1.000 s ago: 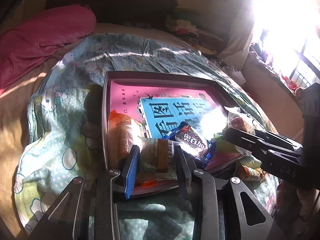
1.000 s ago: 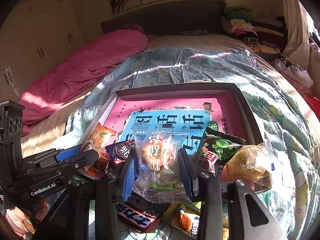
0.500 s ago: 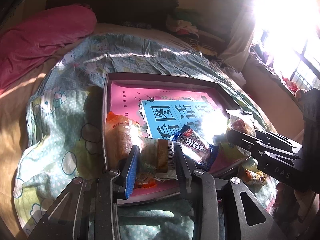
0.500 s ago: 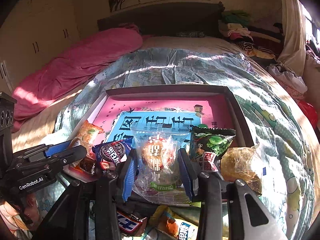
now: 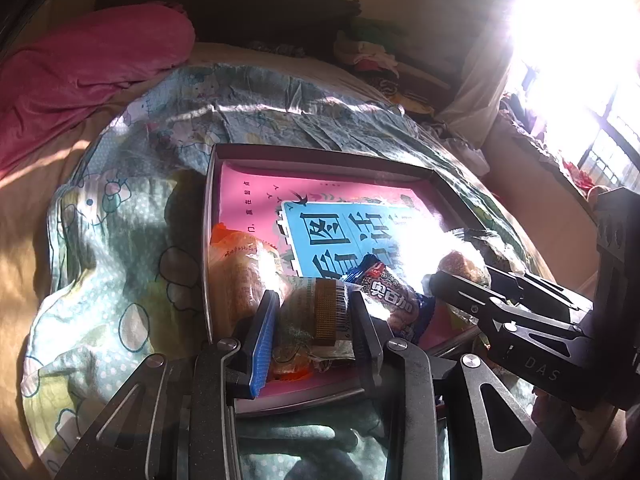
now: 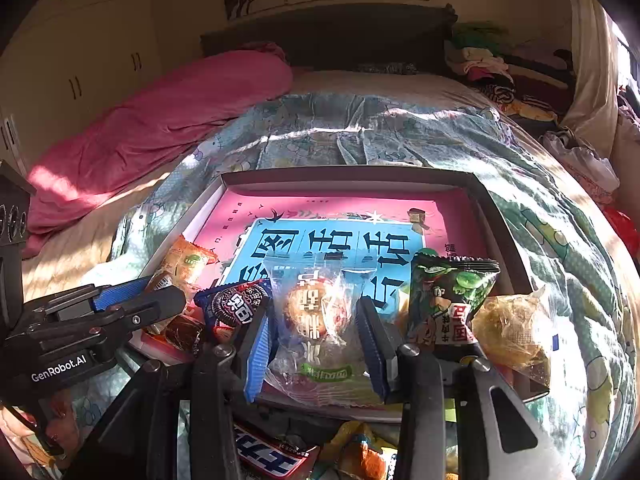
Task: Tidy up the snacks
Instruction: 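Lower the wrapped biscuit into the box and open the left tool, then withdraw both open tools from the box toward the snacks beside it, then grasp the white-blue chocolate bar with the left tool while the right tool grasps the yellow-orange bar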
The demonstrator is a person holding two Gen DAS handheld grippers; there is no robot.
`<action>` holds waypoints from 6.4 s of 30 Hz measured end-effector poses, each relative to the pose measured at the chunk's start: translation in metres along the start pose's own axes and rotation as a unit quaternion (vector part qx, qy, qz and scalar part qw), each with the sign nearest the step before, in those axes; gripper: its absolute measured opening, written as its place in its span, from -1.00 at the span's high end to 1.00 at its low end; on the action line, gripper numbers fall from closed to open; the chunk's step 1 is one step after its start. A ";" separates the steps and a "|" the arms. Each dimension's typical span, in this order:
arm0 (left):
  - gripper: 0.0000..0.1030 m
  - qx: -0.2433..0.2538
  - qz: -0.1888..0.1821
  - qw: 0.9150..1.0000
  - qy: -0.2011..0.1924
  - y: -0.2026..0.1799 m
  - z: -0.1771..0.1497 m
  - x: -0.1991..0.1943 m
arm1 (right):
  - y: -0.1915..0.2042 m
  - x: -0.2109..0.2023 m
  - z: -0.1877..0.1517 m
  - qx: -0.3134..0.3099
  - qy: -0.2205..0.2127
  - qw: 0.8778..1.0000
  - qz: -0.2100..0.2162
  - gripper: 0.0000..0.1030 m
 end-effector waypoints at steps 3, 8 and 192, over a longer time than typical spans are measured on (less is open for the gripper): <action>0.30 0.001 0.001 1.000 0.000 0.000 0.000 0.001 | 0.003 0.004 0.000 -0.001 0.002 1.000 0.003 0.18; 0.29 0.001 0.000 1.000 0.000 -0.001 0.000 0.001 | 0.009 0.007 -0.002 -0.005 0.007 1.000 0.012 0.18; 0.05 0.212 -0.080 0.973 0.052 -0.100 -0.071 -0.013 | -0.046 -0.058 -0.086 0.055 0.083 0.993 0.060 0.51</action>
Point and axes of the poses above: each gripper's, at about its wrist camera, not at the fingertips, and x roughly the way its jaws point, y to its left, z to its top, the point moved 6 cm from there along x, roughly the way its jaws point, and after that the axes turned 14 degrees about z, right-handed, at the moved point
